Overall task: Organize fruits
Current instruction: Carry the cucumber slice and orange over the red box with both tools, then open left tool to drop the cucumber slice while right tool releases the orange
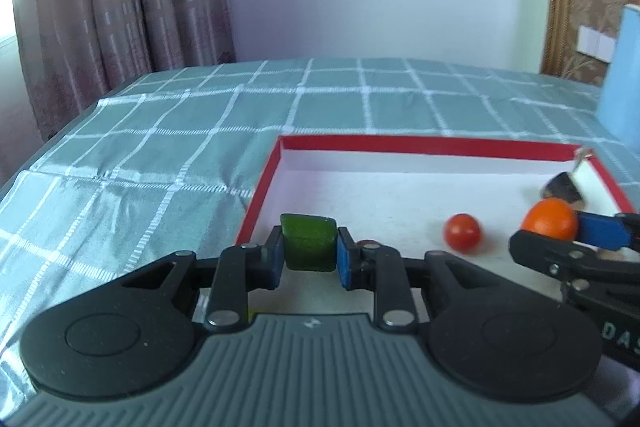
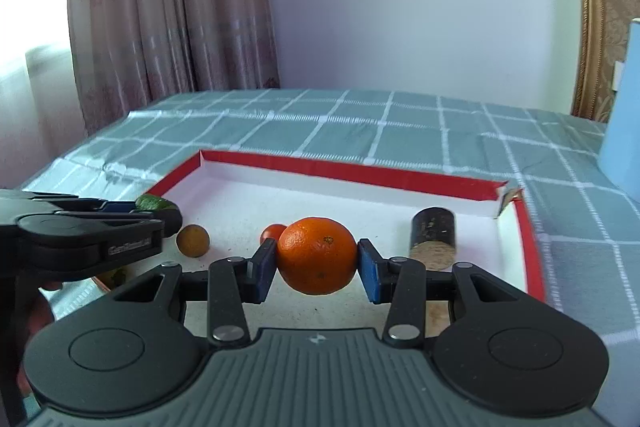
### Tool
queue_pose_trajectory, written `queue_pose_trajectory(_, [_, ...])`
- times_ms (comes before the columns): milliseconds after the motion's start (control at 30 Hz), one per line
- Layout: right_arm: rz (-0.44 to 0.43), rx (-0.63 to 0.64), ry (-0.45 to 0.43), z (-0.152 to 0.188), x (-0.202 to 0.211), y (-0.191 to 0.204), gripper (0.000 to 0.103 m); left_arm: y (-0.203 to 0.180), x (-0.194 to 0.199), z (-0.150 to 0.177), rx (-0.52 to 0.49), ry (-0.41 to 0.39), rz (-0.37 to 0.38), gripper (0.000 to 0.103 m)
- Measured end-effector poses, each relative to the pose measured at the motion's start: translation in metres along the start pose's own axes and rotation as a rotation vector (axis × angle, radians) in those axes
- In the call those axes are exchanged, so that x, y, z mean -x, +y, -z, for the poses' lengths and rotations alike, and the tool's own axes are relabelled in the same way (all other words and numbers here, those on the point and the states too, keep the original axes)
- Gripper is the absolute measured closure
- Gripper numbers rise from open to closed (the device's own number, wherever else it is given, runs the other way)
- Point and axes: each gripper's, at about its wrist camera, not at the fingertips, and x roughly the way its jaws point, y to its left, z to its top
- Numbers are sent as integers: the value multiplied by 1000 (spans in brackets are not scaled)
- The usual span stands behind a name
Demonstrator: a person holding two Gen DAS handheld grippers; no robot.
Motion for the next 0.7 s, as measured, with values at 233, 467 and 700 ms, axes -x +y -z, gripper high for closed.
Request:
queue_pose_trajectory(233, [3,7,36,2,-13,1,61,5,-11,1,20,31,-2,79])
queue_pose_trajectory(467, [12,12,50,3,-18,2,61,0,-15,3,-4,21,-19,78])
queue_pose_trajectory(700, [21,12,53,2,-19,4,61,2,-16,4,11,15,-18,77])
